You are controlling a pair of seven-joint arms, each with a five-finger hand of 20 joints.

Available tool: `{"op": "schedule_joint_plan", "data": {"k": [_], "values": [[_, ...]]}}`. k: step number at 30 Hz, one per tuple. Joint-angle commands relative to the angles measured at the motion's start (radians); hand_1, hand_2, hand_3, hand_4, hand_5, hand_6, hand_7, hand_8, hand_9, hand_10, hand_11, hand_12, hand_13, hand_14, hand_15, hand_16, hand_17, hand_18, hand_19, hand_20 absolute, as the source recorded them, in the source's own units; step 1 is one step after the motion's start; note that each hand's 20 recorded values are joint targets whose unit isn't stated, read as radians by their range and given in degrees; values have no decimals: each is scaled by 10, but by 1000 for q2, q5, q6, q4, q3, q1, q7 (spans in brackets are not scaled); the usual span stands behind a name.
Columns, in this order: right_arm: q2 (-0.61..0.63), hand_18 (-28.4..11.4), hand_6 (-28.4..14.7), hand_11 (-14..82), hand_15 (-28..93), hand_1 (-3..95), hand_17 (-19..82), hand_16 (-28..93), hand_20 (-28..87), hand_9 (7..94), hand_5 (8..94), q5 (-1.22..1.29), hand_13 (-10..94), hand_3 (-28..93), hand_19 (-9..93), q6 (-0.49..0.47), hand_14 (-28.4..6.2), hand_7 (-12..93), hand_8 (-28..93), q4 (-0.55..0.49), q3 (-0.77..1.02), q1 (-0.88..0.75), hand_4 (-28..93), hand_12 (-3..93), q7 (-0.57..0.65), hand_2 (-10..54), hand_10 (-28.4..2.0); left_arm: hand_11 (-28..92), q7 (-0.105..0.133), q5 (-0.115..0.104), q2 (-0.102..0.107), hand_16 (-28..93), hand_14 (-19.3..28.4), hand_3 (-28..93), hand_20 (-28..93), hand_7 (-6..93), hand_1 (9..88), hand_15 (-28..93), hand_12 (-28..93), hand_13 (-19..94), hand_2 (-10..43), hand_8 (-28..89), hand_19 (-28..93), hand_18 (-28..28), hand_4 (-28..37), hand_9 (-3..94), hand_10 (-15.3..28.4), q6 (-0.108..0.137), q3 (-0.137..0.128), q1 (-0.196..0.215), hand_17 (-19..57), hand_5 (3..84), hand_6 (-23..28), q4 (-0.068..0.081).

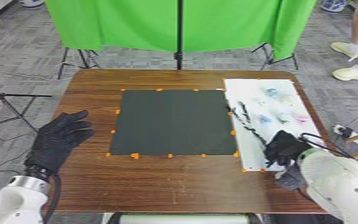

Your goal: Arrange flowers

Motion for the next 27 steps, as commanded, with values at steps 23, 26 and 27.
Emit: {"op": "schedule_joint_plan", "data": {"k": [23,26,27], "values": [[-78,-165,-54,511,628,389,380,319,160,911,736,265,882,853,837,42,-59,671,123,-29,-115,401,-166,334,-80,-67,-82,460,0,-19,68,-57,210,725,-4,306,286,695,195,362,75,-133,661,245,-283,419,171,36,-165,141,-25,450,73,-63],[-128,-165,-53,519,644,394,369,320,160,900,727,209,867,846,835,57,-62,675,122,10,-235,487,-174,339,-104,-67,-85,460,-4,-26,67,-57,209,725,-4,307,286,695,195,361,75,-133,661,246,-283,418,172,25,-190,176,-25,449,72,-71],[-150,-165,-52,520,645,394,369,318,160,898,726,183,867,844,834,31,-62,676,121,26,-272,517,-176,340,-115,-66,-85,460,-2,-27,64,-56,209,726,-4,307,286,695,195,361,74,-133,661,246,-283,418,172,19,-199,189,-25,449,72,-73]]}}
